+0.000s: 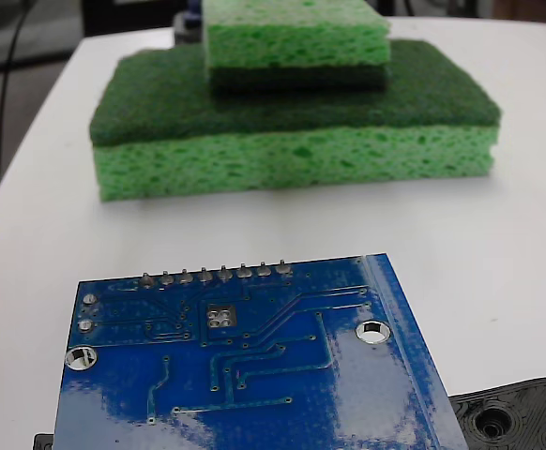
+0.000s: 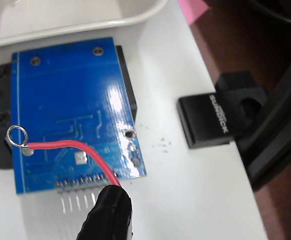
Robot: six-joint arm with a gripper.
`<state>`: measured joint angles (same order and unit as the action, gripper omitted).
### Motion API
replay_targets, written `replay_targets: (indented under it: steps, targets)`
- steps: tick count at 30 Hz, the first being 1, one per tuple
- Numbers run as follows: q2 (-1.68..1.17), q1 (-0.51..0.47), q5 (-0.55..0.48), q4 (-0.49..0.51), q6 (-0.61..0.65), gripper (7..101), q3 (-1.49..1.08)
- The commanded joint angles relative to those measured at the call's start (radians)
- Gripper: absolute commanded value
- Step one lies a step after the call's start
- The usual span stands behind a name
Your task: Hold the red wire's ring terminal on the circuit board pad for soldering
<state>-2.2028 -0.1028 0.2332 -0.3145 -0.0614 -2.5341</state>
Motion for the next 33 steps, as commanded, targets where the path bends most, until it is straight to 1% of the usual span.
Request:
replay_targets:
  steps: [1,7,11,18,24,33]
  targets:
    - [-0.009,0.015,0.067,0.029,-0.008,100.3,-0.005]
    - [0.074,0.046,0.144,0.078,-0.046,100.3,0.009]
    - [0.179,0.060,0.195,0.064,-0.069,100.3,0.078]
    - [0.285,0.107,0.298,0.032,-0.112,100.3,0.155]
    - [0.342,0.126,0.336,0.009,-0.140,100.3,0.201]
    - [0.350,0.173,0.380,-0.009,-0.141,100.3,0.233]
